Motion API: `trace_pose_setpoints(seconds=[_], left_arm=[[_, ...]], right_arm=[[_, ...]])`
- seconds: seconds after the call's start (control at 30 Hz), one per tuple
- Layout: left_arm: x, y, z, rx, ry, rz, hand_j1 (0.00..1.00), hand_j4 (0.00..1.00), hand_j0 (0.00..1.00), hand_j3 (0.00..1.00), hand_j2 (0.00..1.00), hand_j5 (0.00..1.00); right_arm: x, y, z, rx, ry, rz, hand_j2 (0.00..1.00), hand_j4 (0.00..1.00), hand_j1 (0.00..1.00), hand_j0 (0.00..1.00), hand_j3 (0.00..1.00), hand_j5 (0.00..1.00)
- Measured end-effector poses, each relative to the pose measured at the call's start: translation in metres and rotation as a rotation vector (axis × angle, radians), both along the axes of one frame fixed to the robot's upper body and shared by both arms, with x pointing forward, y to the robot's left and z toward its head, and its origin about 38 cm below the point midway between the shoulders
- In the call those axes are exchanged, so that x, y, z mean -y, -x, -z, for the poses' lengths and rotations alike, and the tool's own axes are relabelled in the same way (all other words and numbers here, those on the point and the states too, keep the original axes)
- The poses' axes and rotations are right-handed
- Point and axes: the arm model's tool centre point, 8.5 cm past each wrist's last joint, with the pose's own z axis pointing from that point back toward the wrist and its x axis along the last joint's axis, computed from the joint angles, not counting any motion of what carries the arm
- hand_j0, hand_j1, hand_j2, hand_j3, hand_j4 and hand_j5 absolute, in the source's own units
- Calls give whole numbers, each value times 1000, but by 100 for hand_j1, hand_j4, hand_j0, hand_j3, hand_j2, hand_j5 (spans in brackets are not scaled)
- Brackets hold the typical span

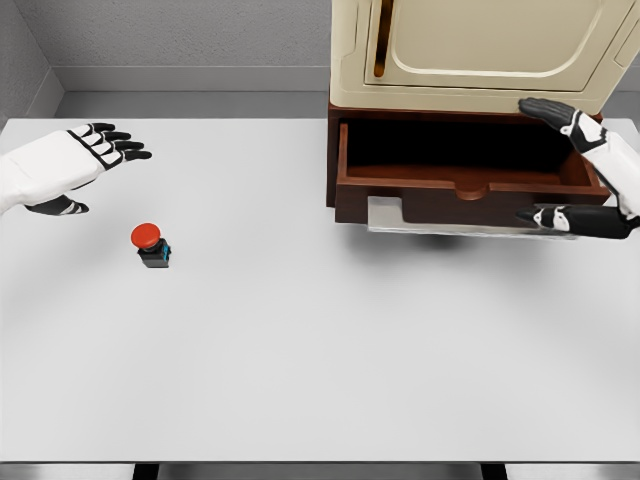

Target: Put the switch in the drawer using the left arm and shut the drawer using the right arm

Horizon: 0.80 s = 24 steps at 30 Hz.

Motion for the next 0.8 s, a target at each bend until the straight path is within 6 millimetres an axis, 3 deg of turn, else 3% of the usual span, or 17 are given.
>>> trace_pose_setpoints(seconds=[0.37, 0.57, 0.8], left_arm=[[1, 5, 8, -31, -33, 17, 100, 100, 100, 100, 100, 100], [15, 12, 12, -48, -56, 71, 100, 100, 100, 100, 100, 100], [28, 19, 33, -104, -73, 114, 100, 100, 100, 100, 100, 100]], right_arm=[[0, 1, 3, -6, -12, 3, 100, 100, 100, 100, 100, 100], [0, 1, 3, -5, -11, 3, 100, 100, 100, 100, 100, 100], [3, 1, 1, 1, -12, 11, 100, 100, 100, 100, 100, 100]])
